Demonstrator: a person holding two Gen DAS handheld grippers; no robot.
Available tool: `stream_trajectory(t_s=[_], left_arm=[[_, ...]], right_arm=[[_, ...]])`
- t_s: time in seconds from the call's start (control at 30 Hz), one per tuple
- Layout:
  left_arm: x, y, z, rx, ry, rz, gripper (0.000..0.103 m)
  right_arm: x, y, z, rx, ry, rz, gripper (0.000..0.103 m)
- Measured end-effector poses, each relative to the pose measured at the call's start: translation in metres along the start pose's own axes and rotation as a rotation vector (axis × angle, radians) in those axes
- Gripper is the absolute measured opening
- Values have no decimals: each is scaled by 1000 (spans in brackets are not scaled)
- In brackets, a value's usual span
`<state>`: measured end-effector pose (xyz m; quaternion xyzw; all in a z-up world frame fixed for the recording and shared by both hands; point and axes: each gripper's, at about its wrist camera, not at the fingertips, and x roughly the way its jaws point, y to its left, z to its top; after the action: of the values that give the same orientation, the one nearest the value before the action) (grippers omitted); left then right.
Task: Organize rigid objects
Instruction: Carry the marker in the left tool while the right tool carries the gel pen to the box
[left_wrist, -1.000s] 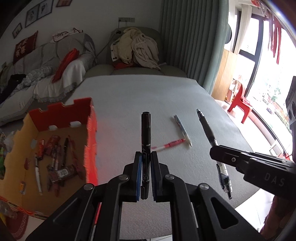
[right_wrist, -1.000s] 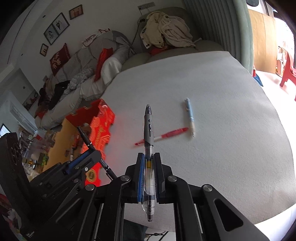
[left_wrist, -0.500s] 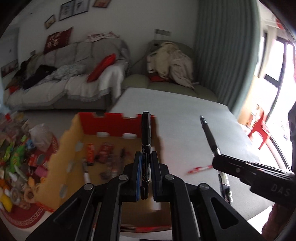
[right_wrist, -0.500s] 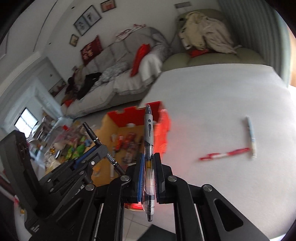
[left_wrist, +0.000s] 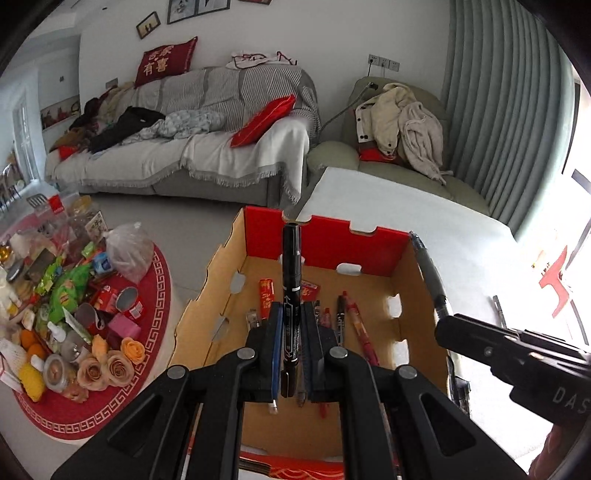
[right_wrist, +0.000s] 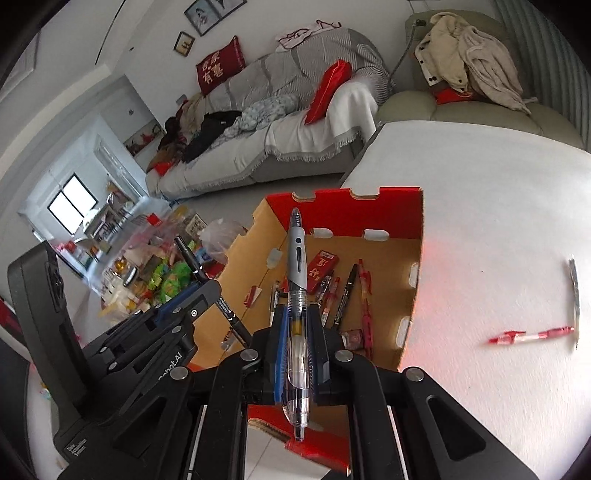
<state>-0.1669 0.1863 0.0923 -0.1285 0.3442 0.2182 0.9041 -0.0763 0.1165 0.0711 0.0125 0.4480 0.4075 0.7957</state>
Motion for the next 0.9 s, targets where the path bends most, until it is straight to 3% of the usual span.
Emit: stream_trajectory(t_s=[0.9], left_arm=[[42, 6, 5, -17, 46, 1, 10]], right_arm=[[44, -21, 8, 15, 59, -39, 11]])
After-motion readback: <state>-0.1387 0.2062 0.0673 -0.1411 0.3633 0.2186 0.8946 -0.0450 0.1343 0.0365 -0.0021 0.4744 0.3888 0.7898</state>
